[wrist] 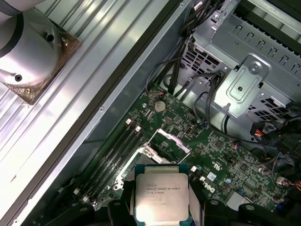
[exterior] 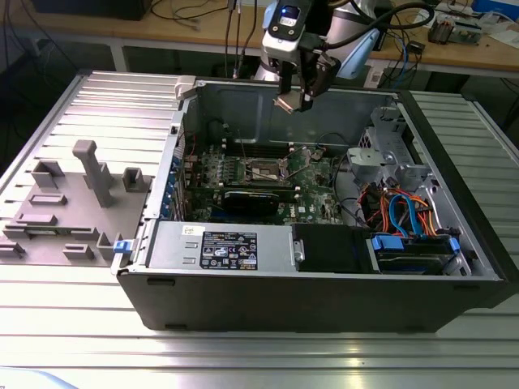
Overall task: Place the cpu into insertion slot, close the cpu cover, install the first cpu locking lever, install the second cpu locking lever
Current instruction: 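Place the cpu into insertion slot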
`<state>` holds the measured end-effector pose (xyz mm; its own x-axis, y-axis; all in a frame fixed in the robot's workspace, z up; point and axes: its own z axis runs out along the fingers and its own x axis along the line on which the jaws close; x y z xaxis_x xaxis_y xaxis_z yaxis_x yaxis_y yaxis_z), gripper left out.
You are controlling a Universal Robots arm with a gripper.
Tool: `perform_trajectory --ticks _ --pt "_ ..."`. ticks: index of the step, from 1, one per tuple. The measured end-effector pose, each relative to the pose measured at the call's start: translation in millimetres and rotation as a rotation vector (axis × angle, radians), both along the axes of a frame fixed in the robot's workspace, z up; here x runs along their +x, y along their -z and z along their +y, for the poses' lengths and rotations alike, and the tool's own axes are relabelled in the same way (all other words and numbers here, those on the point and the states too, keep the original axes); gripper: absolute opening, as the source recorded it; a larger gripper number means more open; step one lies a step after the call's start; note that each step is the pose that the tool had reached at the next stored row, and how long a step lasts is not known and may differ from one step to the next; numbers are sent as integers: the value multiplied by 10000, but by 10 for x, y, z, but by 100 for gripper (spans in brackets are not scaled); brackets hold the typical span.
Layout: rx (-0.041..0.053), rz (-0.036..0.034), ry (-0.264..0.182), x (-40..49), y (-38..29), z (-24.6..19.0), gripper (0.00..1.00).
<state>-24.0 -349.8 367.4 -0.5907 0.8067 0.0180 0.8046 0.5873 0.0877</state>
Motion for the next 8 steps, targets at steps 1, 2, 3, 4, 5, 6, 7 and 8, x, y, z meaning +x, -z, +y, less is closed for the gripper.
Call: perform_trajectory --ticks 1,2,3,4,5,6,7,8 --pt "-4 -1 55 0 1 0 54" --pt "-10 0 122 0 2 1 54" --pt "-15 0 227 0 2 0 54" --pt "-17 1 361 0 2 0 54" --pt "-20 0 490 0 3 0 54" --pt "-24 0 625 0 3 0 54" --pt "-29 0 735 1 3 0 54" --pt "-28 1 776 1 3 0 54"
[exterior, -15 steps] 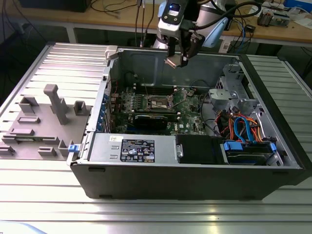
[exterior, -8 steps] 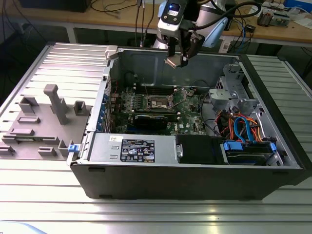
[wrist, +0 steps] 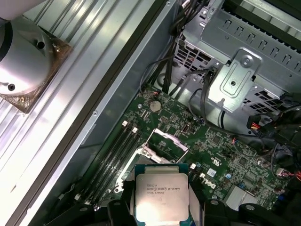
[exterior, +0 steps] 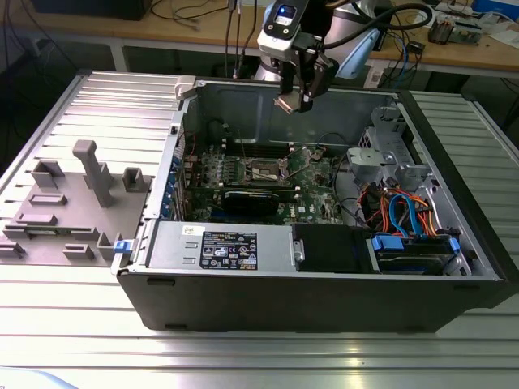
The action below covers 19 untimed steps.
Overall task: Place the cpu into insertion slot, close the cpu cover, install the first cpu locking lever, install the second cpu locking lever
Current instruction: 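Place the cpu into insertion slot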
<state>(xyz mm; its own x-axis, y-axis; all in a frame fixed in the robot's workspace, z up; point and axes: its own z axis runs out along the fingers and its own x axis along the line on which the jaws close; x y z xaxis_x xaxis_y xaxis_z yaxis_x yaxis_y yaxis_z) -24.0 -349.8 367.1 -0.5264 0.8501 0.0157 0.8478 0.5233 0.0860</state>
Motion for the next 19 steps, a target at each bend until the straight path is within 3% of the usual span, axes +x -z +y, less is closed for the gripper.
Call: perform_trajectory --ticks 15,19 --pt "0 -1 60 0 1 0 54" --pt "0 -1 284 0 1 0 54"
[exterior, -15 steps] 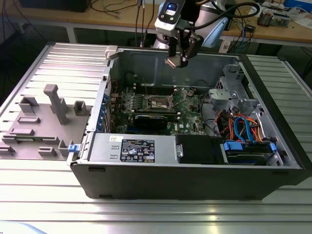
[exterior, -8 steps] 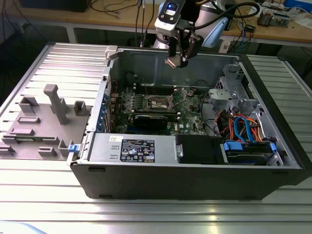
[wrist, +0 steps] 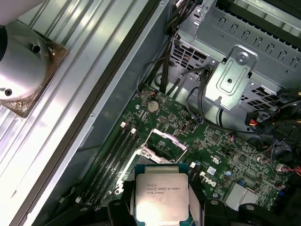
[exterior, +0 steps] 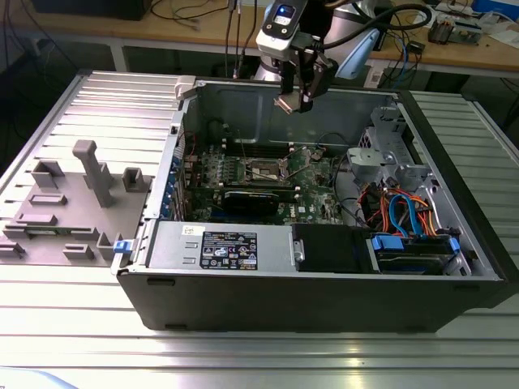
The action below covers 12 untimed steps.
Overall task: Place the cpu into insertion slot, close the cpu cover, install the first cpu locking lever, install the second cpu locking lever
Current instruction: 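Place the cpu into insertion slot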
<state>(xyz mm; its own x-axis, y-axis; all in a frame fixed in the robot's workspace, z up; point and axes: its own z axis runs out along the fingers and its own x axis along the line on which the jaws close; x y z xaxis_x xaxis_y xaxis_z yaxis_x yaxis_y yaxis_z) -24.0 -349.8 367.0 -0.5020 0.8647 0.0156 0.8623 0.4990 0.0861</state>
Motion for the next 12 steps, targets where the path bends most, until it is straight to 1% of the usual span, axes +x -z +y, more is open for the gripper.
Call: perform_trajectory --ticks 7,8,10,12 --pt "0 0 572 0 1 0 54" --pt "0 0 753 0 2 0 54" --pt "0 0 1267 0 4 0 54" --pt "0 1 1463 0 4 0 54"
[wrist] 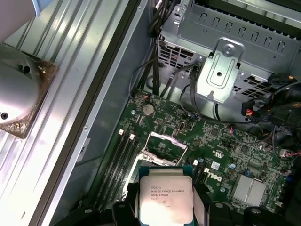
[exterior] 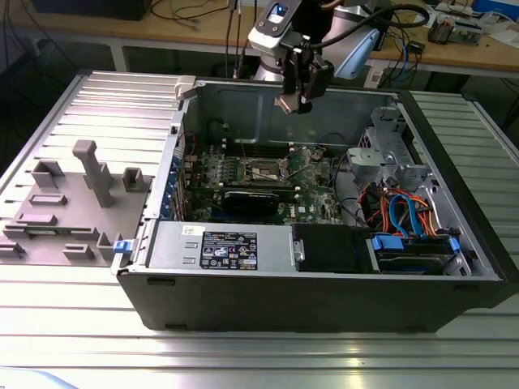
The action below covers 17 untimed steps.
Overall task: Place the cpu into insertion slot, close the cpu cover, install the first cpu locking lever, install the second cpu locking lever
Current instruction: 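Place the cpu into insertion slot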
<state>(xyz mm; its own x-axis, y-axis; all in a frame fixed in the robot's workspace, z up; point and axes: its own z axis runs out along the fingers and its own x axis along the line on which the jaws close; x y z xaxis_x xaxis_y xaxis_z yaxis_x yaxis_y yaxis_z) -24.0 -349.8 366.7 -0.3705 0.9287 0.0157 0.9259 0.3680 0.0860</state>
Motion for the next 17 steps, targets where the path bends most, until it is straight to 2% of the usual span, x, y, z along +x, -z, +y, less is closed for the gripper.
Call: perform_trajectory --ticks 12,17 --pt "0 -1 86 0 1 0 54" --pt "0 -1 524 0 1 0 54"
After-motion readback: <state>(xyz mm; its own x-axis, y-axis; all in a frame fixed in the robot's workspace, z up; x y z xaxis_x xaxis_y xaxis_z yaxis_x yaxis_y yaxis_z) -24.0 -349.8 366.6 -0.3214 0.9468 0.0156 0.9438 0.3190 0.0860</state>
